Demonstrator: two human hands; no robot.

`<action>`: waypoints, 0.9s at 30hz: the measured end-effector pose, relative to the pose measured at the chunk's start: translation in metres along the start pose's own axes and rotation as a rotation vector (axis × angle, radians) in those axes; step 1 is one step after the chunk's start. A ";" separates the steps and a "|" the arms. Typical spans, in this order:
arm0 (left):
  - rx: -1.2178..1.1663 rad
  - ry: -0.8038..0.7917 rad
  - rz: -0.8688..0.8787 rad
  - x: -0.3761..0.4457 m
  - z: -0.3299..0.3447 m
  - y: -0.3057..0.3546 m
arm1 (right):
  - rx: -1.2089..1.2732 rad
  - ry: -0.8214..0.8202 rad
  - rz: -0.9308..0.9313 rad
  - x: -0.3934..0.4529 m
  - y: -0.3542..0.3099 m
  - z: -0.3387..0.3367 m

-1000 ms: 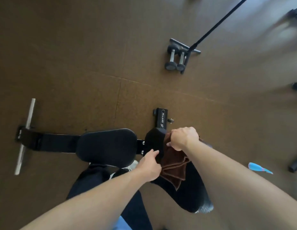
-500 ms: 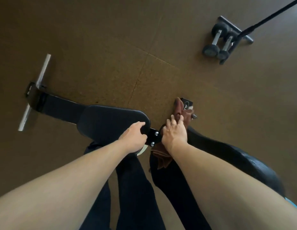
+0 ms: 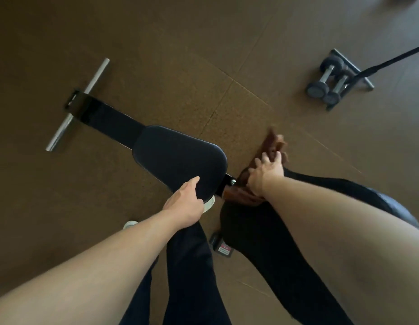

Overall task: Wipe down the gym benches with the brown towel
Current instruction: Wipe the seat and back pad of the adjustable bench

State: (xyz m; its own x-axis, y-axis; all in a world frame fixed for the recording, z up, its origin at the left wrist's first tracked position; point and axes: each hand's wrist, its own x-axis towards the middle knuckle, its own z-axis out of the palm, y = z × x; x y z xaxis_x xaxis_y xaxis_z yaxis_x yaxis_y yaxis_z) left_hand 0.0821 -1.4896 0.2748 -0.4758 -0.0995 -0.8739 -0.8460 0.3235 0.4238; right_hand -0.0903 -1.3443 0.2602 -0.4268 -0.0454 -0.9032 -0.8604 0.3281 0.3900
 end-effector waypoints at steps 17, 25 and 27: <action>0.090 -0.052 0.008 -0.141 0.031 -0.162 | -0.186 0.205 -0.039 -0.150 -0.145 0.089; 0.100 -0.093 0.264 -0.225 0.064 -0.043 | 0.220 0.518 0.250 -0.332 -0.040 0.082; 0.083 -0.089 0.367 -0.241 0.068 -0.004 | 0.462 0.549 0.372 -0.357 -0.013 0.104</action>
State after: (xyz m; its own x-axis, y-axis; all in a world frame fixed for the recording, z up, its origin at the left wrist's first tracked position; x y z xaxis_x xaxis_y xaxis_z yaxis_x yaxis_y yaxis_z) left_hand 0.2161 -1.4026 0.4673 -0.7175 0.1175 -0.6866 -0.5994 0.3978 0.6945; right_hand 0.1022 -1.2346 0.5586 -0.8419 -0.2742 -0.4648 -0.4840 0.7646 0.4256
